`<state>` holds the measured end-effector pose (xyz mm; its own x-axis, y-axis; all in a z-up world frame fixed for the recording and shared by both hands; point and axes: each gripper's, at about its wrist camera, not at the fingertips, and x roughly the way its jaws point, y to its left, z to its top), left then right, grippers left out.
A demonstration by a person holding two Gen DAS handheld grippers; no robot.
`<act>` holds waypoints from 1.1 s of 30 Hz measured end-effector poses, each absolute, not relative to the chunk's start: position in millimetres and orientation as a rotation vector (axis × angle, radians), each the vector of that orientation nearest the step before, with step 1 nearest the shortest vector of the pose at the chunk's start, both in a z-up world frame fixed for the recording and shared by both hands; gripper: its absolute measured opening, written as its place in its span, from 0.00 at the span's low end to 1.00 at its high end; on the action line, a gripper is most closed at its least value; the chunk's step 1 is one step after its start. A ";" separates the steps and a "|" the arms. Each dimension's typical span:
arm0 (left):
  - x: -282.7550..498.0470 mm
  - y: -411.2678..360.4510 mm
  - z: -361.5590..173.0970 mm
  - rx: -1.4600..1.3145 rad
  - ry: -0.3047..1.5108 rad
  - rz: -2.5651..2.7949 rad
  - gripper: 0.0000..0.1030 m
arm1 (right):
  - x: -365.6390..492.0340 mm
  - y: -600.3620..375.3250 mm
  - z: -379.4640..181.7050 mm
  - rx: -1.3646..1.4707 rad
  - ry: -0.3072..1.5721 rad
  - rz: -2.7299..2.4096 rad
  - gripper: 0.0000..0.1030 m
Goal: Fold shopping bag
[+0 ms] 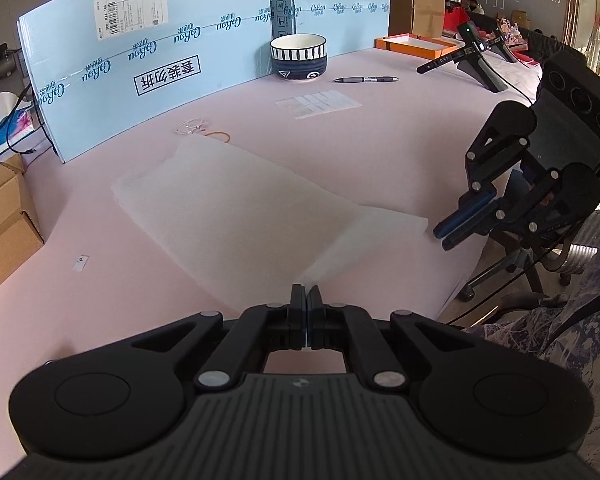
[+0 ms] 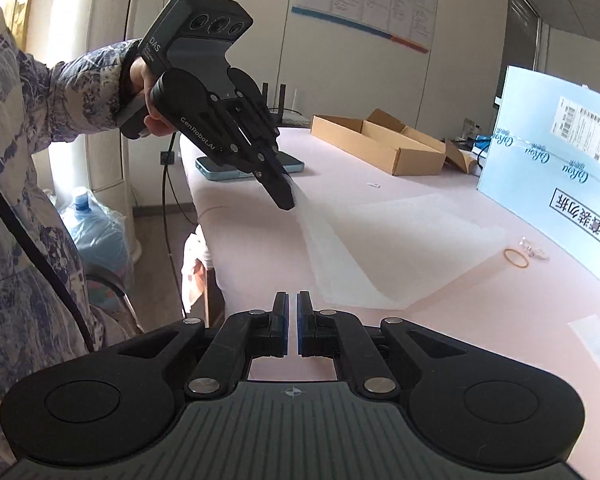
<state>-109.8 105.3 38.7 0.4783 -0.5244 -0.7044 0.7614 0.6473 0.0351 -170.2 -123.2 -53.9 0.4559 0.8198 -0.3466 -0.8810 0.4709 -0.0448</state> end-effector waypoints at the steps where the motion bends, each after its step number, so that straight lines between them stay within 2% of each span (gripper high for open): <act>1: -108.9 106.2 39.9 0.364 0.716 -0.803 0.01 | -168.9 -117.9 -54.7 -0.214 0.296 1.067 0.02; 4: -107.5 110.1 44.7 0.338 0.712 -0.813 0.01 | -166.6 -103.8 -54.4 -0.172 0.290 1.080 0.05; 7: -107.7 108.6 46.1 0.347 0.706 -0.821 0.01 | -159.7 -95.3 -50.8 -0.168 0.278 1.052 0.14; 12: -103.9 103.1 45.0 0.402 0.707 -0.804 0.02 | -151.6 -90.4 -44.7 -0.179 0.244 0.985 0.15; 14: -100.9 102.2 44.9 0.412 0.698 -0.791 0.07 | -149.7 -92.9 -42.7 -0.177 0.225 0.956 0.20; 18: -93.3 100.4 46.2 0.421 0.687 -0.778 0.20 | -144.6 -97.8 -40.2 -0.172 0.216 0.915 0.22; 22: -82.6 99.2 43.5 0.427 0.690 -0.767 0.21 | -130.9 -99.5 -40.6 -0.144 0.244 0.893 0.28; 31: -54.9 97.2 37.1 0.420 0.710 -0.757 0.21 | -111.3 -100.6 -38.2 -0.070 0.291 0.869 0.29; 33: -47.3 95.9 35.9 0.411 0.718 -0.766 0.21 | -110.7 -108.5 -32.8 -0.023 0.281 0.853 0.36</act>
